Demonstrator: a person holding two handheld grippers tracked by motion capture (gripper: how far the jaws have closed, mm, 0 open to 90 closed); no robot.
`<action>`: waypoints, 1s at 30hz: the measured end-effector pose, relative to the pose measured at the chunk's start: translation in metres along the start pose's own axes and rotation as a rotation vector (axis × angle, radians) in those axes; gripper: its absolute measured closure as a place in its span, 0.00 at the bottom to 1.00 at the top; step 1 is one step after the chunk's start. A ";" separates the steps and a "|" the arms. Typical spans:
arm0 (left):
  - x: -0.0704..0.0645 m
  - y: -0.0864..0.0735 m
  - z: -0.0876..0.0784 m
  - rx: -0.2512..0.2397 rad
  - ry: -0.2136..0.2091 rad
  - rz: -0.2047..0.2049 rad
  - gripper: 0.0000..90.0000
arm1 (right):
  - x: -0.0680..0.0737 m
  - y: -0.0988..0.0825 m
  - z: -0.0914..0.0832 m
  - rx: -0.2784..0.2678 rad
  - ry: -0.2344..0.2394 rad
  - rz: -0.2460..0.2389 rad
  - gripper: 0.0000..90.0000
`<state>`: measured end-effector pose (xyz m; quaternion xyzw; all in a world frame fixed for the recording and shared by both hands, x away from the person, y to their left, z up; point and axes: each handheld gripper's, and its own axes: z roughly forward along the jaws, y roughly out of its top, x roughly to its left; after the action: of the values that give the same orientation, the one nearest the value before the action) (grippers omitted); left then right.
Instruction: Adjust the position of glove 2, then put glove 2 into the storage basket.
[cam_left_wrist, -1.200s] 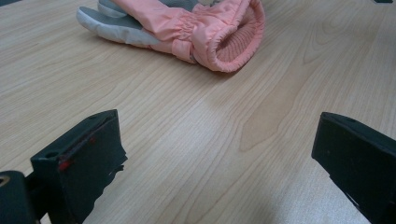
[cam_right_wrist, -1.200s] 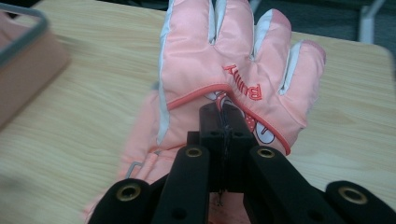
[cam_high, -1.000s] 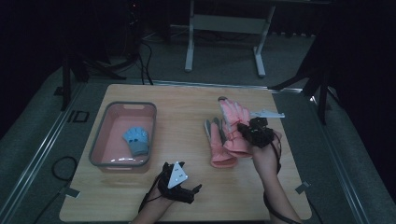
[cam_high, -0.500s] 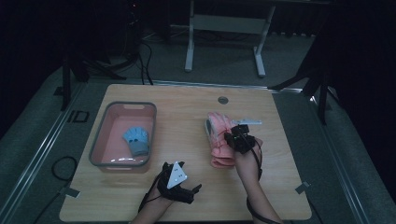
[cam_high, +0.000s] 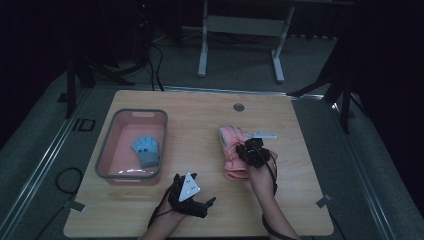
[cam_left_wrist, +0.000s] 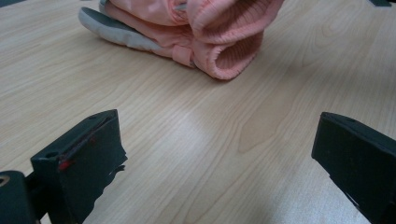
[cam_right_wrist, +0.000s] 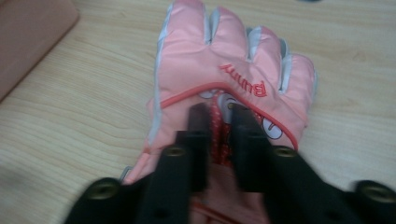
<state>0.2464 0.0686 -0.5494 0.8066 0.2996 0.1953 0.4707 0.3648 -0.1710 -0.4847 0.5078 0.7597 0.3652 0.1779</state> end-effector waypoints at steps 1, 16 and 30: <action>0.001 0.000 -0.001 -0.007 0.005 -0.009 0.02 | 0.000 0.001 -0.002 -0.013 0.021 -0.010 0.62; 0.008 0.016 -0.009 -0.003 0.020 -0.142 0.03 | -0.043 0.003 -0.042 -0.144 0.150 -0.123 0.19; 0.019 0.059 0.000 0.007 -0.007 -0.111 0.04 | -0.075 -0.016 -0.045 -0.101 0.169 -0.159 0.12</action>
<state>0.2781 0.0586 -0.4970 0.7910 0.3429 0.1649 0.4792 0.3568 -0.2588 -0.4738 0.4038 0.7905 0.4292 0.1671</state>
